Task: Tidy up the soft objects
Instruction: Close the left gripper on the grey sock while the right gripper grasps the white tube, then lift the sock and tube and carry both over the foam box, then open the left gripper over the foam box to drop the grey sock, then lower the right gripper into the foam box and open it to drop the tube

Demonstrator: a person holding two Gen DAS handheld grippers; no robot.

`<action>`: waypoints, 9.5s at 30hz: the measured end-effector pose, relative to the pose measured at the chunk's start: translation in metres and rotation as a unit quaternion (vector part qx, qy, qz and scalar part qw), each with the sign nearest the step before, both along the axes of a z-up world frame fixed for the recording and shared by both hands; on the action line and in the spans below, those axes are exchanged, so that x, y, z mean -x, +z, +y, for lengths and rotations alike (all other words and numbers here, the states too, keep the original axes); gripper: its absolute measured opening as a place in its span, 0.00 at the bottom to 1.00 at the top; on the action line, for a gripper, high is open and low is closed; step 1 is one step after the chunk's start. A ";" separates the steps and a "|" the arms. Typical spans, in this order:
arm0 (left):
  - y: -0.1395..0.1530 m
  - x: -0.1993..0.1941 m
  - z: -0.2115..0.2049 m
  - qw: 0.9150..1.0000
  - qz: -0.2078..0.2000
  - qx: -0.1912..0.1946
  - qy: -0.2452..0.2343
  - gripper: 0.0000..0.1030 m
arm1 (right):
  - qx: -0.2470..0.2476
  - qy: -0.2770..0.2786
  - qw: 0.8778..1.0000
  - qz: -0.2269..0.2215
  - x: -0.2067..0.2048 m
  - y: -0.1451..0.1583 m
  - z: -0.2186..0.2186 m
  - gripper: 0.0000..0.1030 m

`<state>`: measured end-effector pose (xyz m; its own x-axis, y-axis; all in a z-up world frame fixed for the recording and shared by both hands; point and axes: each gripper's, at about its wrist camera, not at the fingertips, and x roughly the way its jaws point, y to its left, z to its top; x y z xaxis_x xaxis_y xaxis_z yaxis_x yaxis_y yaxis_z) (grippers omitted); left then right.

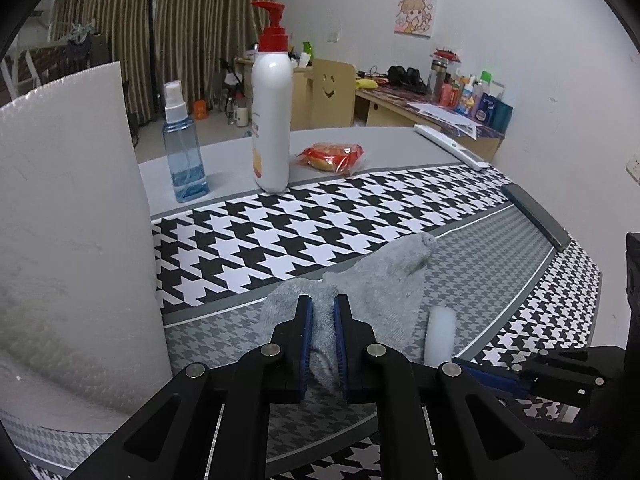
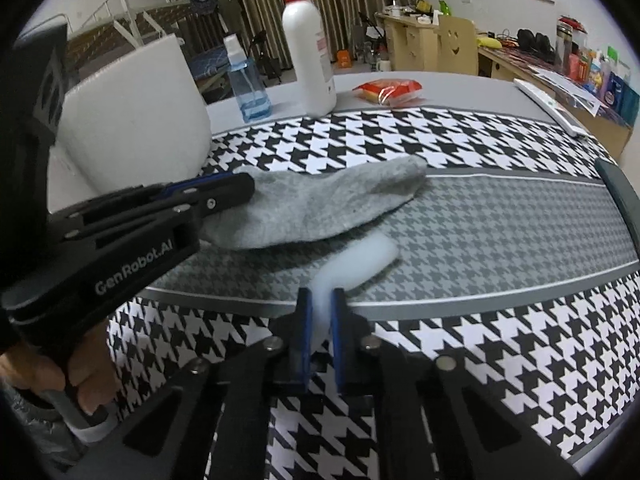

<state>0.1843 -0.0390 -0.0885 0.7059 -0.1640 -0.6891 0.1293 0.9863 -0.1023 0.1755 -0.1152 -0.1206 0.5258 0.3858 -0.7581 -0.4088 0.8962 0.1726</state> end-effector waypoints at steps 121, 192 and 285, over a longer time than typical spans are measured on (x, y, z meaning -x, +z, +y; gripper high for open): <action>0.103 0.078 0.018 0.993 -0.118 -0.025 -0.020 0.05 | -0.065 0.020 0.986 -0.154 0.048 0.101 -0.032 0.12; 0.166 0.080 0.090 0.976 -0.203 -0.025 0.077 0.05 | -0.081 0.111 0.967 -0.214 0.036 0.151 0.032 0.12; 0.118 0.123 0.186 0.952 -0.179 -0.058 0.240 0.99 | -0.061 0.167 0.963 -0.201 0.022 0.158 0.123 0.14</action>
<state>0.0608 0.1471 0.0297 0.8734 0.2998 -0.3838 -0.3340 0.9423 -0.0241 0.1535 0.0074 0.0376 0.5988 0.6571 -0.4580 -0.7263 0.6864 0.0352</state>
